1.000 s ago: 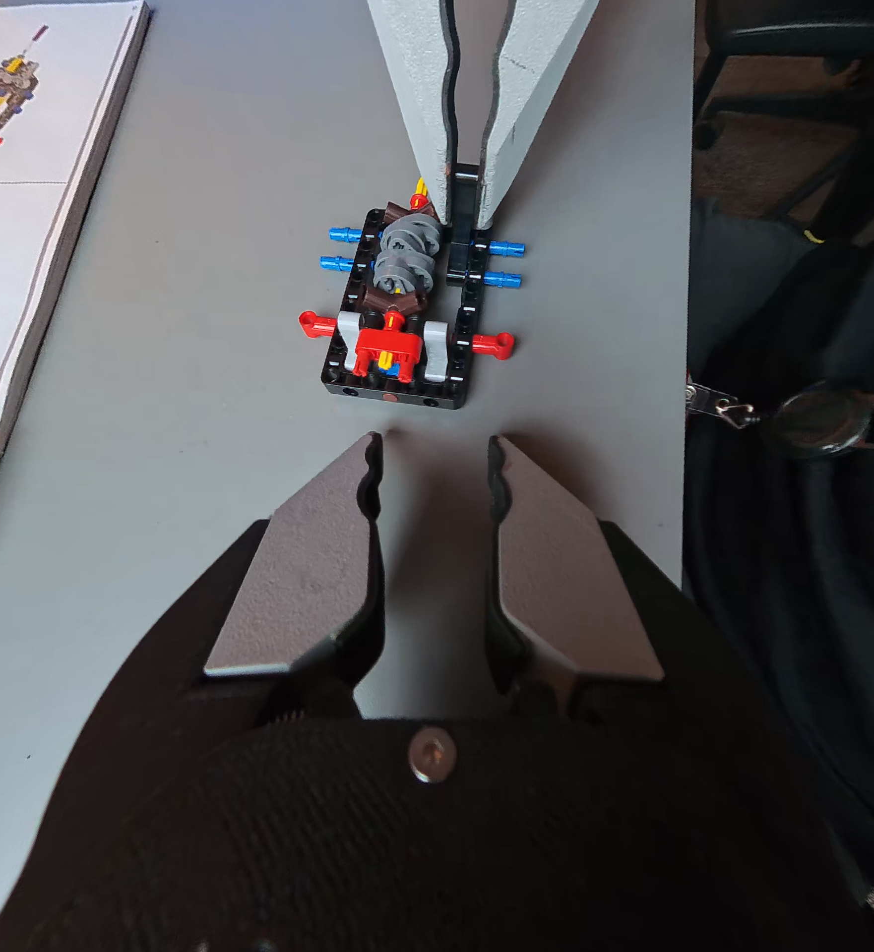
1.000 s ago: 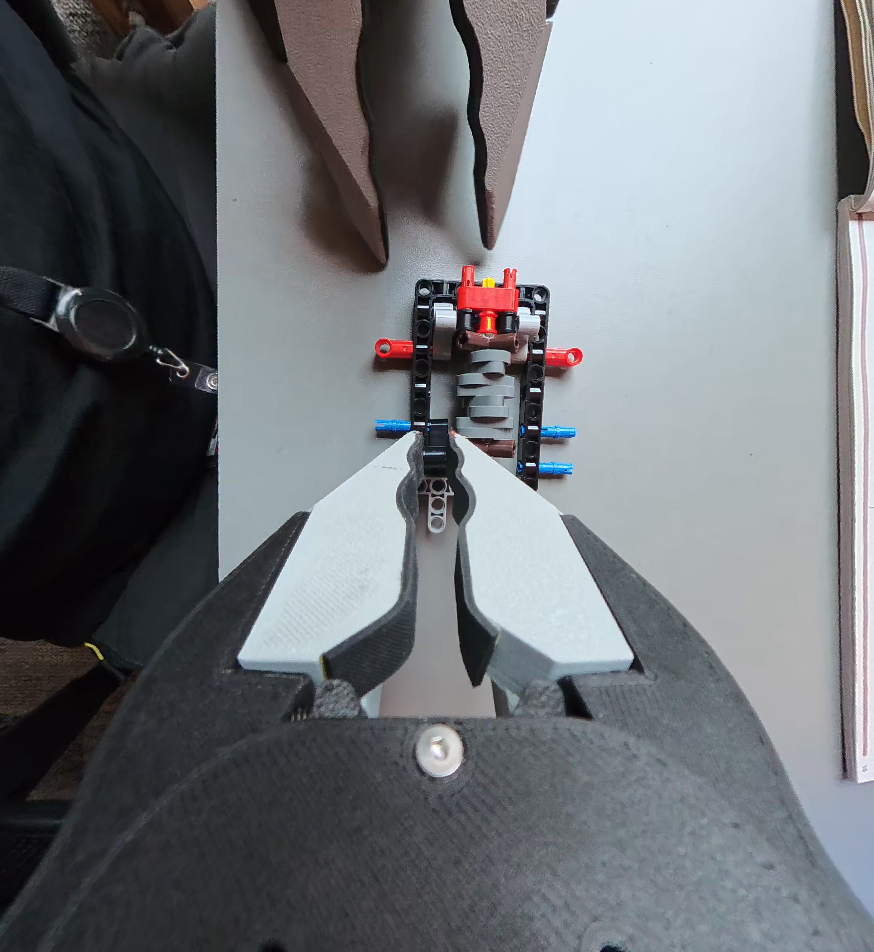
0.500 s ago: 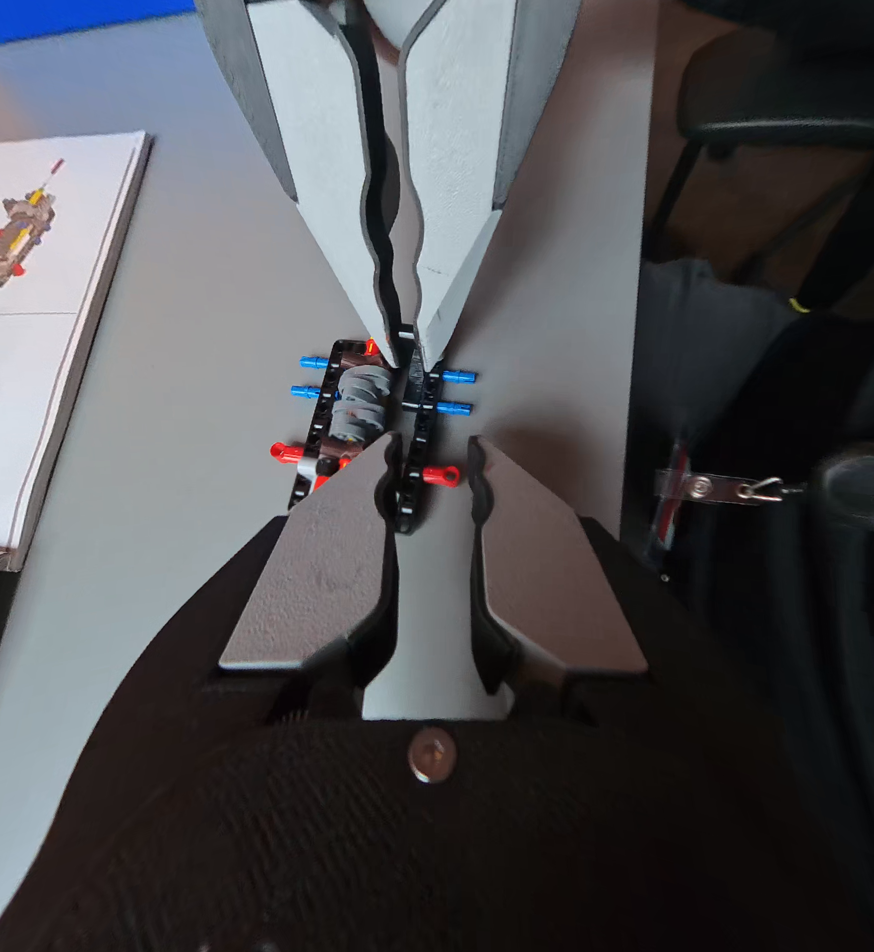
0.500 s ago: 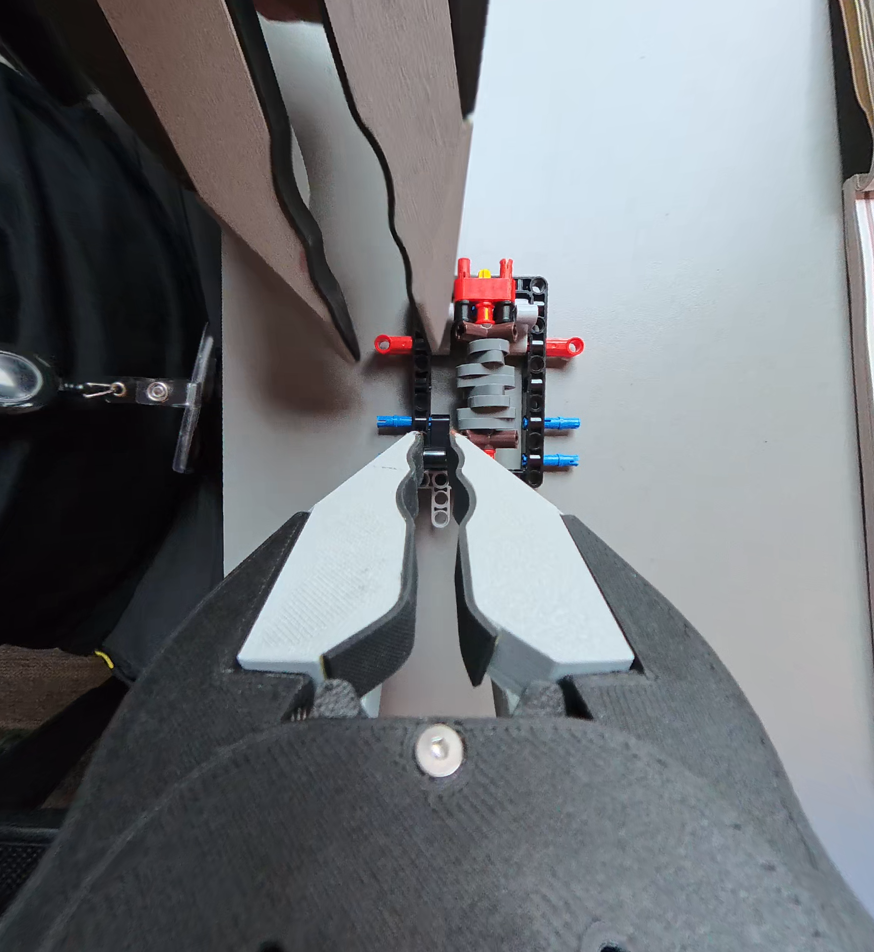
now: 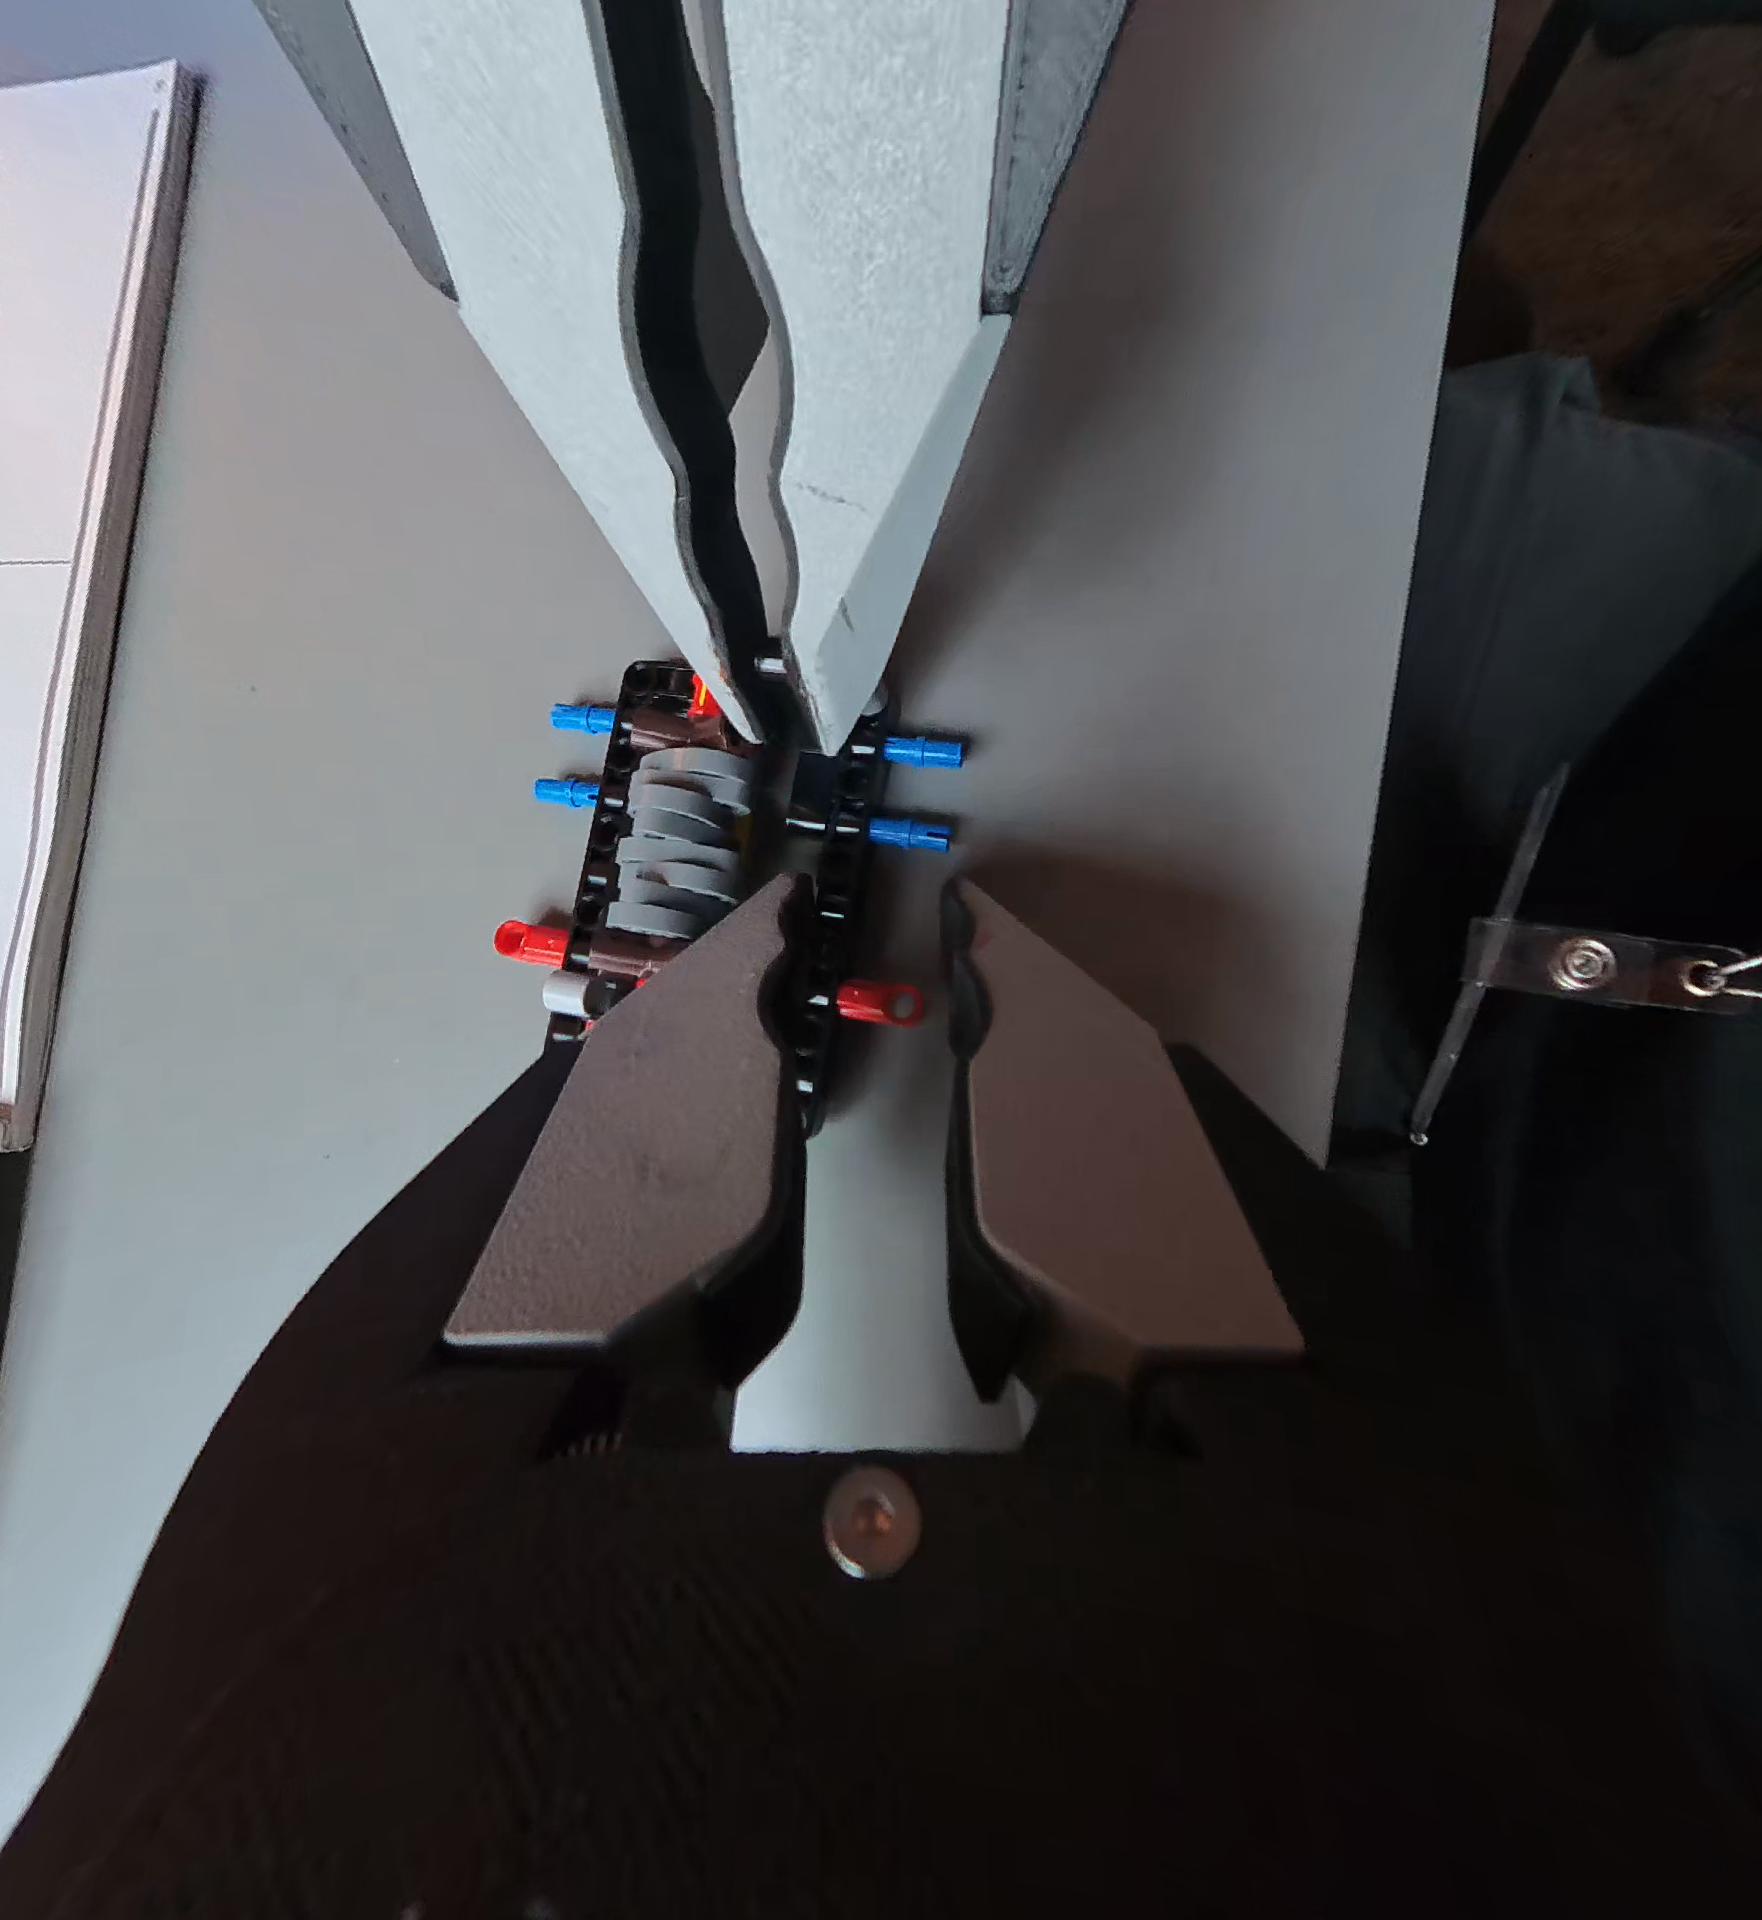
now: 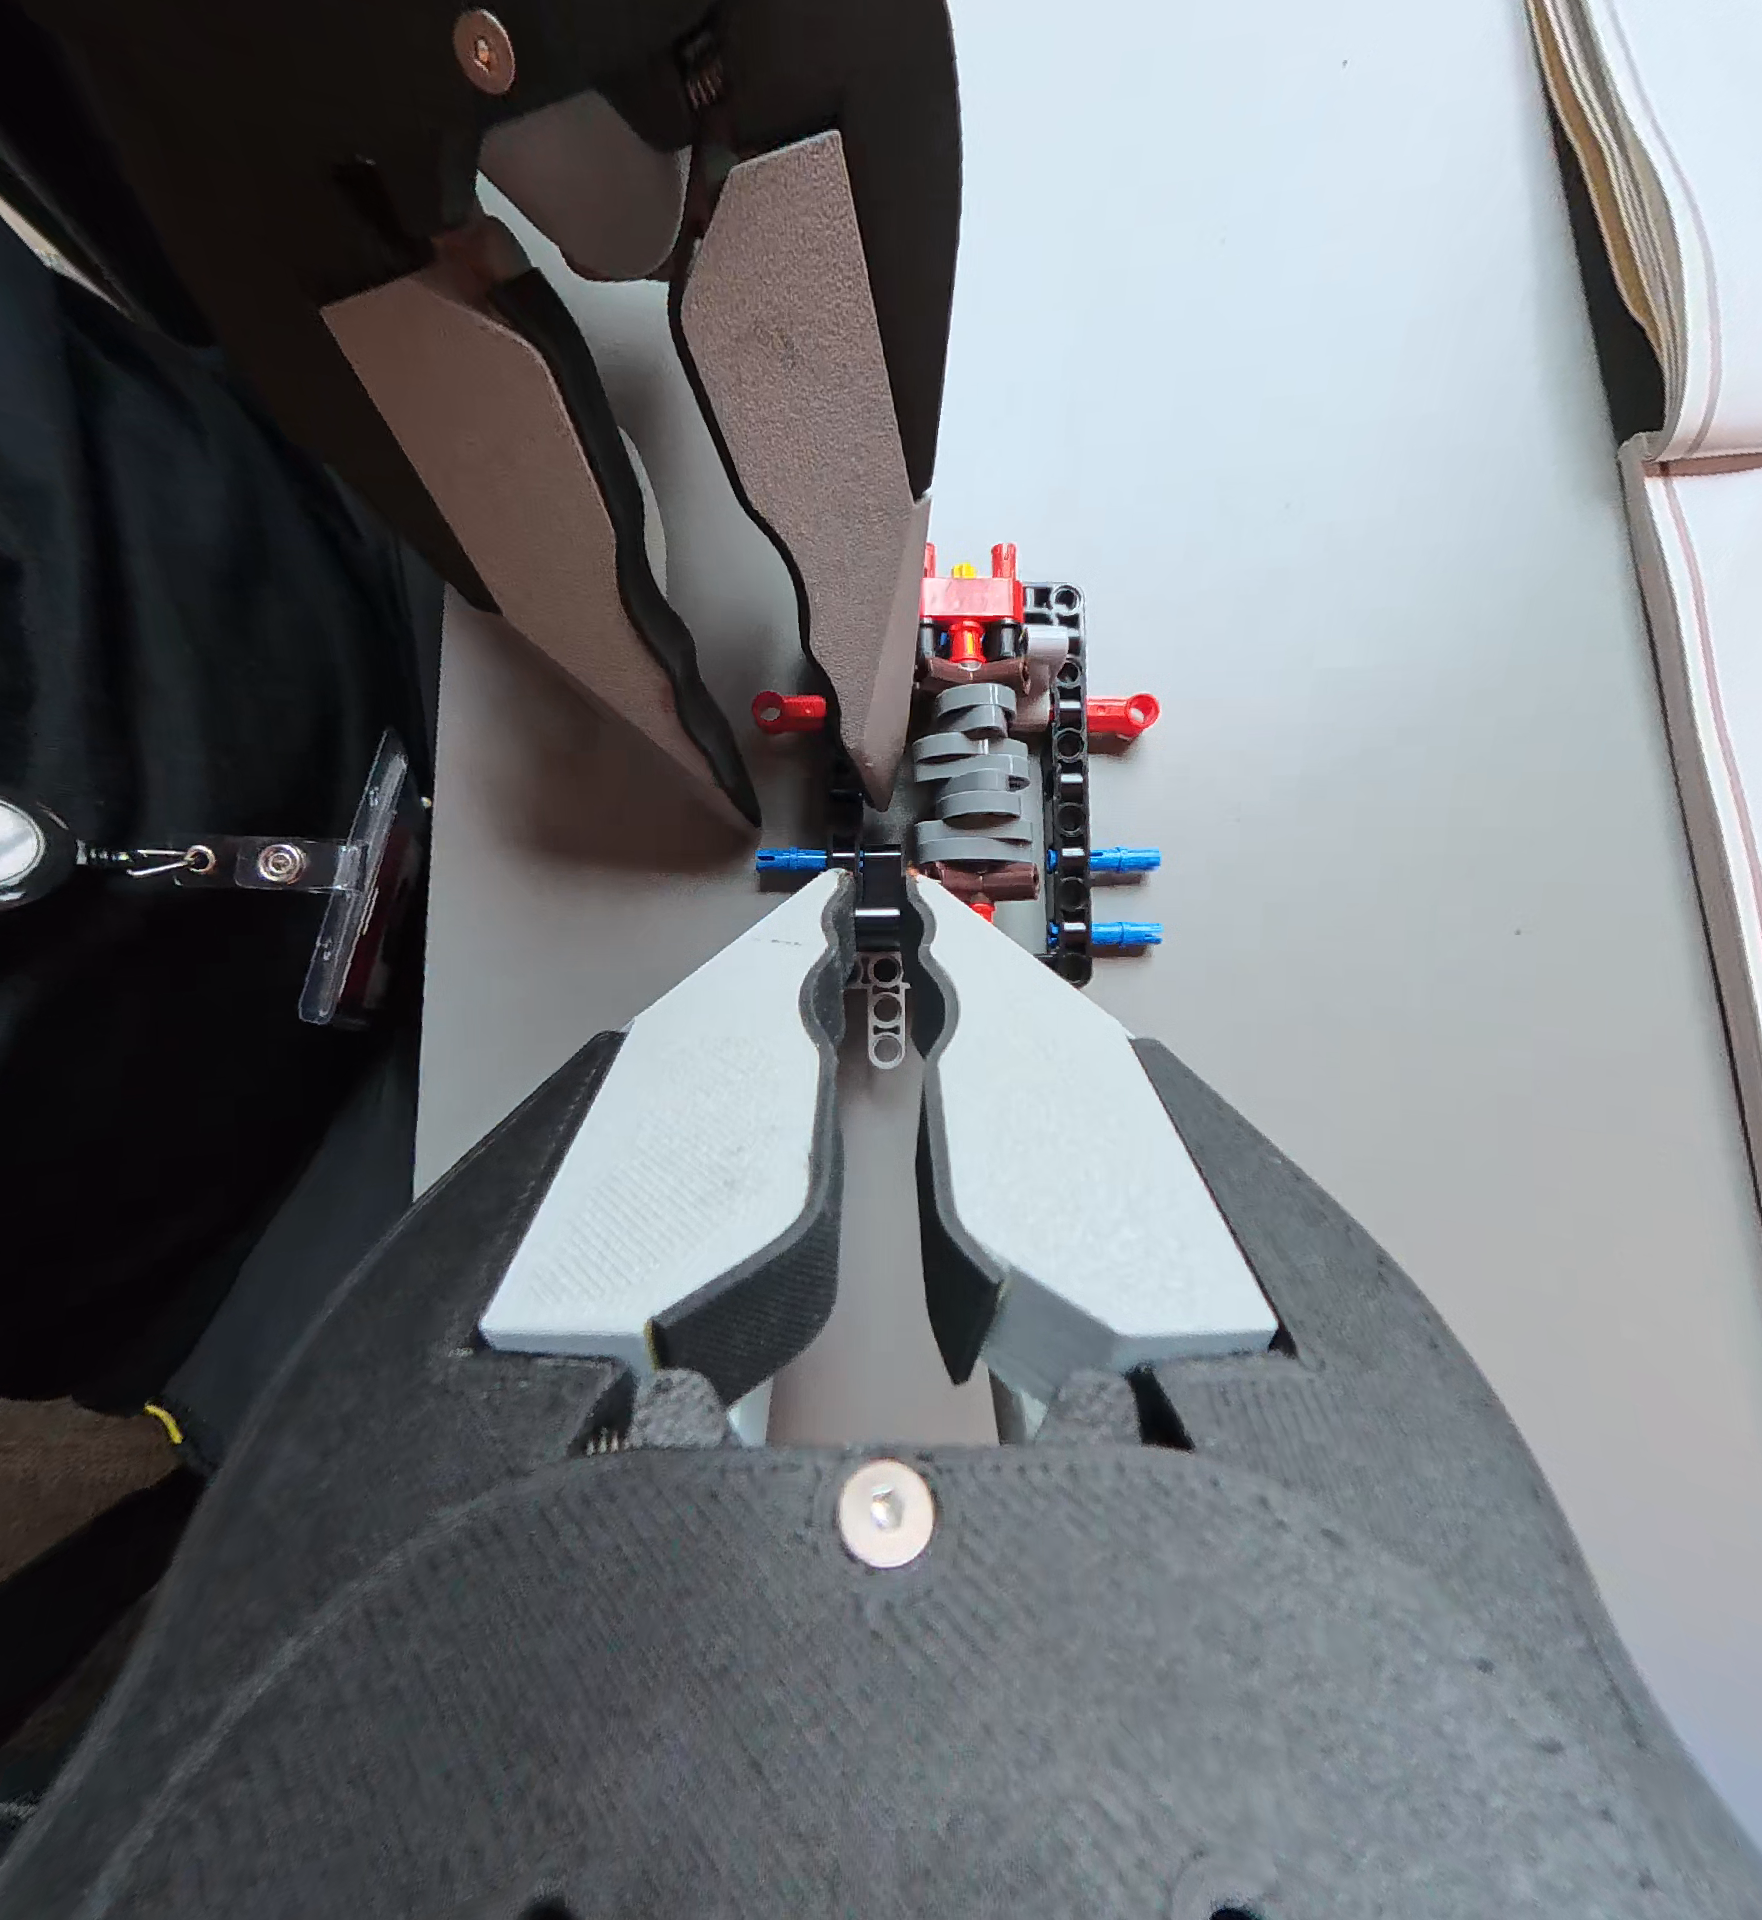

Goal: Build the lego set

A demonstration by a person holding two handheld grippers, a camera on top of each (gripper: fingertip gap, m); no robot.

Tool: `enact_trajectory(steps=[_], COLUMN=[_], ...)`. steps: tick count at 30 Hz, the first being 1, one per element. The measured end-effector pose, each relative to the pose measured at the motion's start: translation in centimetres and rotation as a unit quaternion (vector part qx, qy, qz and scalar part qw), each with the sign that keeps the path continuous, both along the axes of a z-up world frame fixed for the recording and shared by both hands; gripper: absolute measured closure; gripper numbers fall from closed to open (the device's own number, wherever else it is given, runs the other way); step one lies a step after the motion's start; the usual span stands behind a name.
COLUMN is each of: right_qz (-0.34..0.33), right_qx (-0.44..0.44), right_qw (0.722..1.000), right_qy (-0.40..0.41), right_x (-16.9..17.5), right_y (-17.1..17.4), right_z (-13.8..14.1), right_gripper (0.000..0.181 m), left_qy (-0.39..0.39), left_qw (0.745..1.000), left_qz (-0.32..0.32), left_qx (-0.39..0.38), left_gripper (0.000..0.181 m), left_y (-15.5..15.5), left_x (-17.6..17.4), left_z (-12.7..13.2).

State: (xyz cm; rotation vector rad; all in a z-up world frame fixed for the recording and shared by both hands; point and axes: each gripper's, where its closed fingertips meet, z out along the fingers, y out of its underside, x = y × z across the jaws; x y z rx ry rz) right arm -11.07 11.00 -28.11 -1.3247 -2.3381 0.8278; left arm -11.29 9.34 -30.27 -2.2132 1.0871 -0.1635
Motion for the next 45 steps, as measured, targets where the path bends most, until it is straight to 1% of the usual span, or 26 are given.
enact_trajectory(steps=[3,7,10,13,20,24,28,30,33,39,42,45], right_qz=[0.000,0.006,0.019,0.032,0.025,0.019,0.045,0.049,0.034,-0.024,-0.034,-0.030], right_qx=[-0.005,0.014,0.036,0.040,0.013,0.013,0.066,0.086,0.072,0.002,-0.002,0.015], right_qw=[1.000,1.000,0.999,0.997,0.998,0.999,0.994,0.992,0.995,1.000,0.999,0.999], right_qy=[0.000,0.013,0.034,0.049,0.053,0.050,0.076,0.074,0.059,0.010,0.001,0.000], right_x=[-0.1,-0.4,-0.5,-0.6,-0.7,-0.7,-0.8,-0.7,-0.8,-1.0,-1.0,-1.0], right_y=[-0.1,-0.1,-0.2,-0.5,-0.4,-0.3,-0.7,-0.8,-0.7,-0.3,-0.2,-0.2], right_z=[-0.1,-0.1,0.0,0.1,0.0,0.0,0.2,0.0,-0.1,0.4,0.4,0.3], right_gripper=[0.177,0.177,0.177,0.177,0.177,0.177,0.177,0.177,0.177,0.177,0.177,0.177], left_qy=[-0.003,-0.004,-0.025,-0.027,-0.026,-0.018,-0.019,-0.027,-0.035,-0.043,-0.044,-0.045], left_qw=[1.000,1.000,1.000,1.000,1.000,1.000,0.999,0.999,0.999,0.997,0.997,0.997], left_qz=[-0.001,0.006,0.008,0.010,0.012,0.018,0.021,0.026,0.030,0.055,0.055,0.056], left_qx=[0.001,0.006,0.002,0.005,0.011,0.018,0.021,0.017,0.016,0.016,0.016,0.017], left_gripper=[0.163,0.167,0.163,0.165,0.163,0.168,0.174,0.174,0.174,0.174,0.174,0.174], left_y=[0.1,0.3,0.2,0.2,0.1,0.3,0.4,0.5,0.6,0.8,0.8,0.9], left_x=[-0.1,-0.5,-0.3,-0.5,-0.5,-0.8,-0.7,-0.6,-0.6,-0.6,-0.6,-0.6], left_z=[0.0,0.0,0.1,0.1,0.0,0.0,0.0,0.0,0.0,0.0,0.0,0.0])
